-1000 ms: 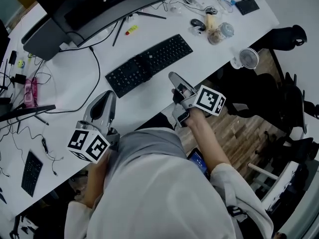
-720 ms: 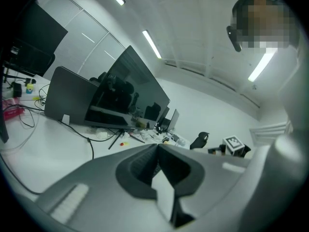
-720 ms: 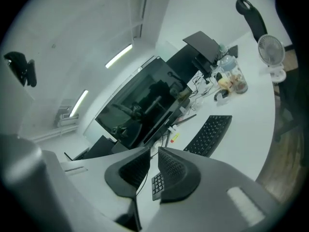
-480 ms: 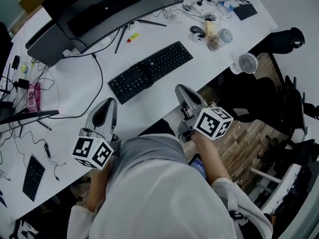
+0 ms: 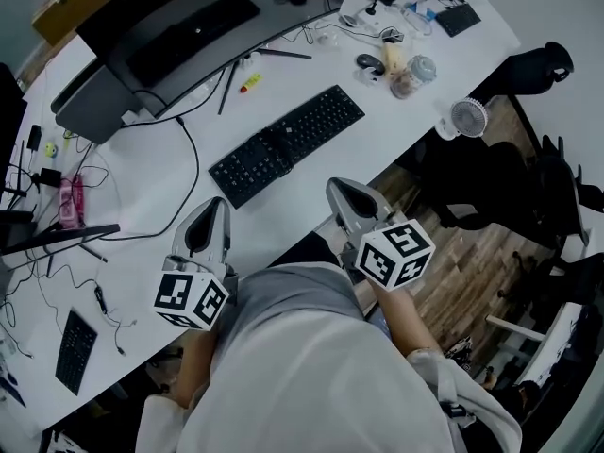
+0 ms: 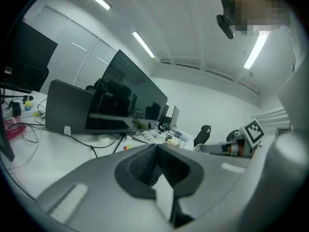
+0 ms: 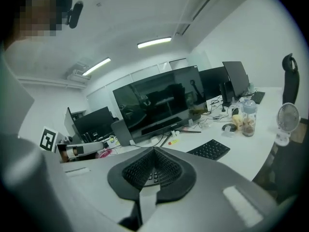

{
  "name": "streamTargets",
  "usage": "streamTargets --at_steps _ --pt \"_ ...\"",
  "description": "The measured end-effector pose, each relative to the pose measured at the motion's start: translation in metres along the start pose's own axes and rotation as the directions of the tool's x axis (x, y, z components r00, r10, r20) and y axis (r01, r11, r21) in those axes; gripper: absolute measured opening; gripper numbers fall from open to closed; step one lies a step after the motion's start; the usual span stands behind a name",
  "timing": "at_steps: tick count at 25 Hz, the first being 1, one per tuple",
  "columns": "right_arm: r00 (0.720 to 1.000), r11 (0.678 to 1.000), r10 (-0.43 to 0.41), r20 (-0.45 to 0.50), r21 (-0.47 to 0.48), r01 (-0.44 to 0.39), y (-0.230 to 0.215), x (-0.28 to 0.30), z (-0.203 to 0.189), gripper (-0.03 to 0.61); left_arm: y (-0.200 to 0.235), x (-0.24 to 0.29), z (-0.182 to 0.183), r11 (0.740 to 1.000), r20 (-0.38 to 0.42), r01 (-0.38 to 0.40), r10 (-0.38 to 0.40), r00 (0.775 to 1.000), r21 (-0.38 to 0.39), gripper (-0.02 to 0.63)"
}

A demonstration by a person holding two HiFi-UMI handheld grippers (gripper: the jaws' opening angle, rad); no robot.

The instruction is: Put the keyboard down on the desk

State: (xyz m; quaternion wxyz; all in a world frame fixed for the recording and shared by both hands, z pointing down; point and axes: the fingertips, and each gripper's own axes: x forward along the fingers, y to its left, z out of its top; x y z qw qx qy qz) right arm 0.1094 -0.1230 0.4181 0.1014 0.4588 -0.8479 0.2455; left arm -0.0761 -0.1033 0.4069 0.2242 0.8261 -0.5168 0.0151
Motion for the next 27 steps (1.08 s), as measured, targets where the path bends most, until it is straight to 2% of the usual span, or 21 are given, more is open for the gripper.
streamTargets --at_steps 5,9,20,27 --pt "1.0 0.997 -0.029 0.009 -0.066 0.03 0.006 -0.004 0.0 0.002 -0.005 0.001 -0.002 1.0 -0.013 0.011 -0.011 1.0 0.014 0.0" --pt "1.0 0.997 -0.024 0.009 -0.072 0.024 0.009 -0.005 -0.002 0.002 -0.005 0.004 -0.005 1.0 -0.028 0.01 -0.01 1.0 0.007 0.0" --pt "0.994 0.989 -0.108 -0.019 -0.103 0.105 0.001 -0.007 -0.008 0.002 -0.012 0.01 -0.01 0.999 -0.047 0.026 -0.028 0.999 -0.033 0.0" --pt "0.991 0.986 -0.13 -0.037 -0.112 0.125 -0.003 -0.01 -0.009 -0.003 -0.015 0.015 -0.012 1.0 -0.056 0.012 -0.012 0.998 -0.01 0.0"
